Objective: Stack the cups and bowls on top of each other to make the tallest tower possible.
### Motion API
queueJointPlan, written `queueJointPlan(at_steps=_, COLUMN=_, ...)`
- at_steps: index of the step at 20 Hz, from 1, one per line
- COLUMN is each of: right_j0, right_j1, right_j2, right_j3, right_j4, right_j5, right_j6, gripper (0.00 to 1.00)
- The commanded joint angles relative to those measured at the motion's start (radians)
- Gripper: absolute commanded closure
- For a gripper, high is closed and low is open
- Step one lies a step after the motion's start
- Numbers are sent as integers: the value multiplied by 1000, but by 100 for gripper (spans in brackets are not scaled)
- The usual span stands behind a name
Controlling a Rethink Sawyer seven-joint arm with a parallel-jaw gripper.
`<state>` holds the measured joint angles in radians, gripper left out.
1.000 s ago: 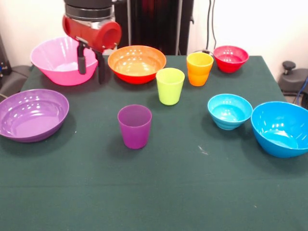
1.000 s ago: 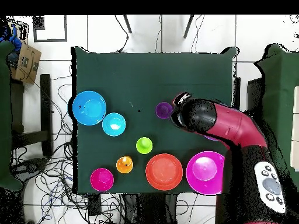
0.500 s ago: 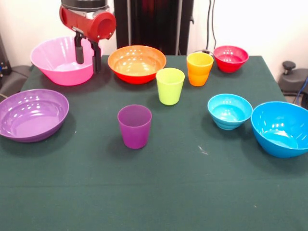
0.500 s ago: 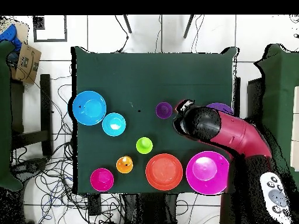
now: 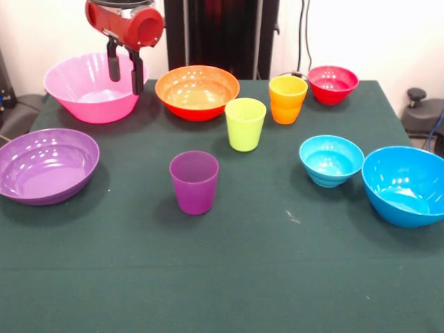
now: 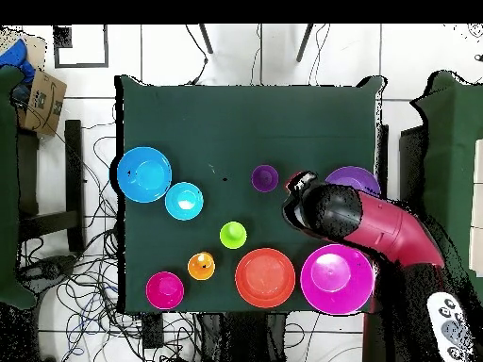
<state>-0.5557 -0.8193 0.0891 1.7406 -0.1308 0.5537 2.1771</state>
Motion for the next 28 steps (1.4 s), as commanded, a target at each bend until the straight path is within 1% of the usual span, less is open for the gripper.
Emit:
queueJointPlan(at_steps=1, right_j0=-26, right_j1=15, right_j2=106, right_j3=97, right_j4=-111, right_j5=12, right_j6=-176, gripper=0)
queueJointPlan(at_steps=6, right_j0=-47, right_j1=29, right_j2=118, right_j3=99, right_j4=-136, right_j5=-9, right_j6=-169, gripper=0)
queueJointPlan(at_steps=11, right_j0=-45, right_j1=36, right_j2=115, right_j3=94, right_j4=-161, right_j5=-17, right_j6=-141, gripper=0)
queueJointPlan(at_steps=18, right_j0=-59, right_j1=41, right_j2=128, right_j3=103, right_j4=-178, right_j5=-36, right_j6=-125, gripper=0)
queueJointPlan(at_steps=23, right_j0=-70, right_j1=65, right_j2=141, right_j3=96, right_j4=-193, right_j5=-61, right_j6=-117, gripper=0)
queueJointPlan(at_steps=28, right_j0=-60, right_j1=85, right_j2=134, right_j3=83, right_j4=-211, right_j5=-72, right_j6=-97, gripper=0)
